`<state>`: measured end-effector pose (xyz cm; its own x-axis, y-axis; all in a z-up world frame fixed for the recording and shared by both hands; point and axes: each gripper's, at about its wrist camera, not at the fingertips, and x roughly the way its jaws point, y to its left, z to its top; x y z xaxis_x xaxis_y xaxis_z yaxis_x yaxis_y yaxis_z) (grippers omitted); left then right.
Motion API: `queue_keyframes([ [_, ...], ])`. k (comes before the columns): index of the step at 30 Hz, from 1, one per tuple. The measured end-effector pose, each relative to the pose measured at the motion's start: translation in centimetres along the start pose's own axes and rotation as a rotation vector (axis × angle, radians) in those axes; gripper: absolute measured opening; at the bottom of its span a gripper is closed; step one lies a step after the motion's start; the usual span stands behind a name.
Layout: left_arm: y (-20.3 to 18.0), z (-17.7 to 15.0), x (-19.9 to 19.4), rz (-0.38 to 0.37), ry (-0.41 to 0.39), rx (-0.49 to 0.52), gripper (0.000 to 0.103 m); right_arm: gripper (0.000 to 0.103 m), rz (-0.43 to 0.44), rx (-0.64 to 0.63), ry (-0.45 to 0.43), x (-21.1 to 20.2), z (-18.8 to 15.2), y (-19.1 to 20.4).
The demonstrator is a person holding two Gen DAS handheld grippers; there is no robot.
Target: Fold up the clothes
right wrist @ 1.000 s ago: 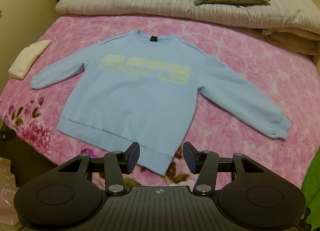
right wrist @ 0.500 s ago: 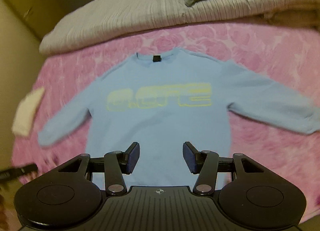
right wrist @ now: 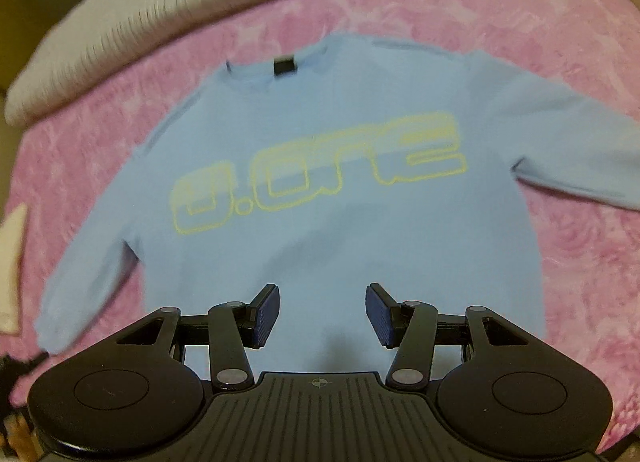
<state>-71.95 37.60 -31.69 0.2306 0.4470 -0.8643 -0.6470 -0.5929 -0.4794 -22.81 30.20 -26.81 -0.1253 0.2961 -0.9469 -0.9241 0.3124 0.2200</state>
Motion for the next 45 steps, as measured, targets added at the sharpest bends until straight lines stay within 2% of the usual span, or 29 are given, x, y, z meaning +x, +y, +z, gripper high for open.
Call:
queue_keyframes([
  [7,5.2,2.7,2.9,-0.038,-0.120,-0.272,0.042,0.052,-0.068,-0.029,0.050,4.1,-1.1,0.3],
  [15,6.9,1.8,3.5,-0.135,-0.238,-0.368,0.041,0.052,-0.096,-0.003,0.057,5.5,-1.3,-2.1],
  [17,7.0,1.6,3.6,-0.146,-0.262,-0.372,0.033,0.052,-0.101,-0.007,0.055,5.9,-1.2,-2.6],
  [18,6.9,1.6,3.7,-0.140,-0.270,-0.366,0.024,0.052,-0.101,-0.008,0.054,6.0,-1.1,-3.0],
  [19,6.7,1.5,3.8,-0.131,-0.276,-0.352,0.013,0.052,-0.101,-0.009,0.053,6.1,-1.1,-3.3],
  [22,5.4,1.0,3.1,-0.098,-0.314,-0.268,0.005,0.052,-0.097,-0.020,0.038,5.9,-0.9,-4.6],
  [23,4.3,0.7,2.4,-0.077,-0.335,-0.207,0.004,0.052,-0.095,-0.024,0.033,5.8,-0.9,-5.0],
  [25,0.6,-0.1,0.8,-0.056,-0.390,-0.007,0.002,0.052,-0.101,-0.021,0.022,5.4,-0.7,-6.5],
  [27,-3.7,-1.6,-0.8,-0.106,-0.413,0.143,0.001,0.052,-0.104,0.001,0.015,4.8,-0.3,-8.4],
  [28,-6.0,-2.7,-1.6,-0.160,-0.410,0.199,0.001,0.052,-0.105,0.018,0.012,4.5,-0.2,-9.4],
  [30,-10.6,-6.0,-3.0,-0.310,-0.379,0.314,0.001,0.052,-0.110,0.048,0.002,3.8,-0.1,-11.5],
  [32,-15.1,-10.6,-4.0,-0.438,-0.328,0.478,0.001,0.052,-0.116,0.078,-0.009,3.1,0.1,-13.5],
  [34,-18.5,-16.0,-3.3,-0.555,-0.190,0.622,0.004,0.052,-0.129,0.105,-0.026,2.4,0.5,-15.7],
  [36,-20.5,-21.4,-1.2,-0.609,-0.005,0.715,0.012,0.052,-0.137,0.138,-0.046,1.6,1.1,-17.6],
  [38,-21.0,-26.1,1.3,-0.591,0.155,0.780,0.020,0.052,-0.127,0.172,-0.067,1.1,1.4,-18.9],
  [40,-20.5,-29.3,3.4,-0.526,0.253,0.837,0.021,0.052,-0.095,0.196,-0.086,0.9,1.4,-19.7],
  [42,-19.3,-30.8,4.6,-0.441,0.302,0.871,0.021,0.052,-0.063,0.221,-0.105,0.7,1.5,-20.4],
  [45,-17.4,-30.0,4.8,-0.333,0.283,0.895,0.021,0.052,-0.014,0.258,-0.133,0.4,1.6,-21.6],
])
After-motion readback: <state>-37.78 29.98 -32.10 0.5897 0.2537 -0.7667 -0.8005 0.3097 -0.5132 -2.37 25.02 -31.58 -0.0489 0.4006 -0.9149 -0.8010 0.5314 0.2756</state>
